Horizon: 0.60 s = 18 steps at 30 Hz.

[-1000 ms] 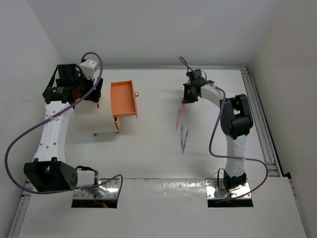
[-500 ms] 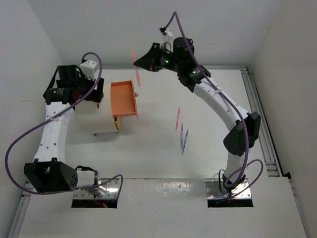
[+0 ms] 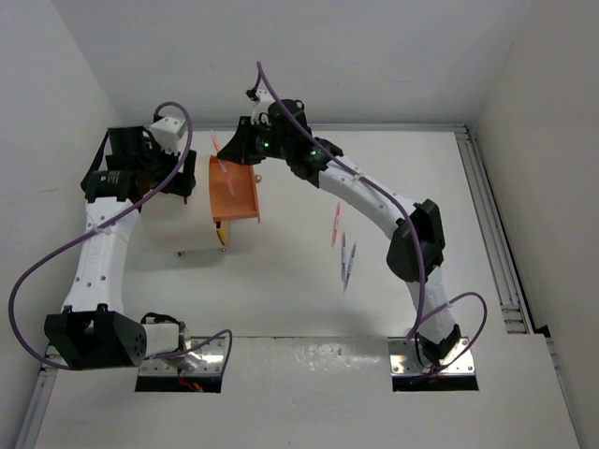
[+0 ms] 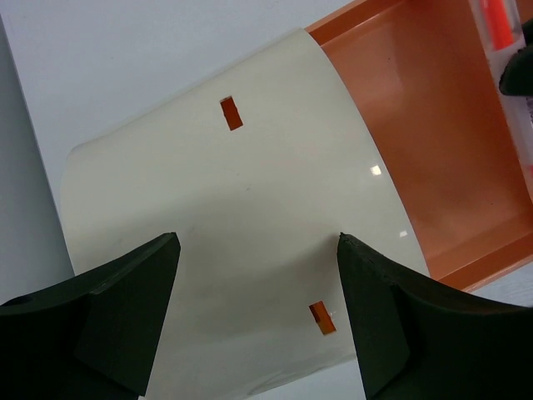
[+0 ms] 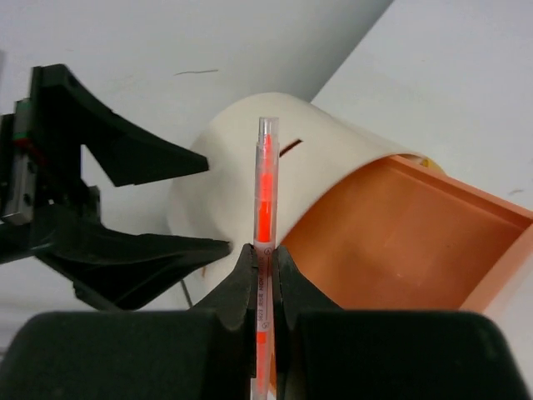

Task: Sort the stationery into containers
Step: Place the pen in the drawer.

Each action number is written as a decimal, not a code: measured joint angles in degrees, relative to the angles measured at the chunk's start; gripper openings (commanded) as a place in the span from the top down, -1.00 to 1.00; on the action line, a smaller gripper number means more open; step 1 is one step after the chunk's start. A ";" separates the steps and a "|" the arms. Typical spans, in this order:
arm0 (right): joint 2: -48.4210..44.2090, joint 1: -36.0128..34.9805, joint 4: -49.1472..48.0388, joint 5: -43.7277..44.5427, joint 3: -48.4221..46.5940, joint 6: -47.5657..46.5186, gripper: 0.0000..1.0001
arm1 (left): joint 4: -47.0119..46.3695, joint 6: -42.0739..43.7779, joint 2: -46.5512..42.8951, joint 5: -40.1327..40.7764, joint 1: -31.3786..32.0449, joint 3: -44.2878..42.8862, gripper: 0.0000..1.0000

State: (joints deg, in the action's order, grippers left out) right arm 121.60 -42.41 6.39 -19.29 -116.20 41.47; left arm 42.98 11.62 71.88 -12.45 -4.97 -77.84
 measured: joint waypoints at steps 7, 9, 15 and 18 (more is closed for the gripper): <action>0.09 0.00 1.68 2.43 0.20 -0.98 -0.16 | 0.00 0.13 -0.20 -0.04 -0.37 0.20 -0.69; 0.09 0.07 2.38 2.40 0.17 -1.42 -0.18 | -0.07 0.13 -0.28 -0.04 -0.37 0.35 -0.70; -2.62 1.51 4.61 2.19 1.86 -1.31 0.12 | -0.07 0.11 -0.35 -0.22 -0.39 0.37 -0.70; -9.81 4.57 5.86 2.82 8.85 -1.25 0.30 | -0.09 0.11 -0.39 -0.24 -0.44 0.39 -0.70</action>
State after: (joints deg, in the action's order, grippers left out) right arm 111.79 -37.85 12.25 -16.47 -107.35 40.23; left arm 42.89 11.73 71.48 -12.69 -5.41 -77.45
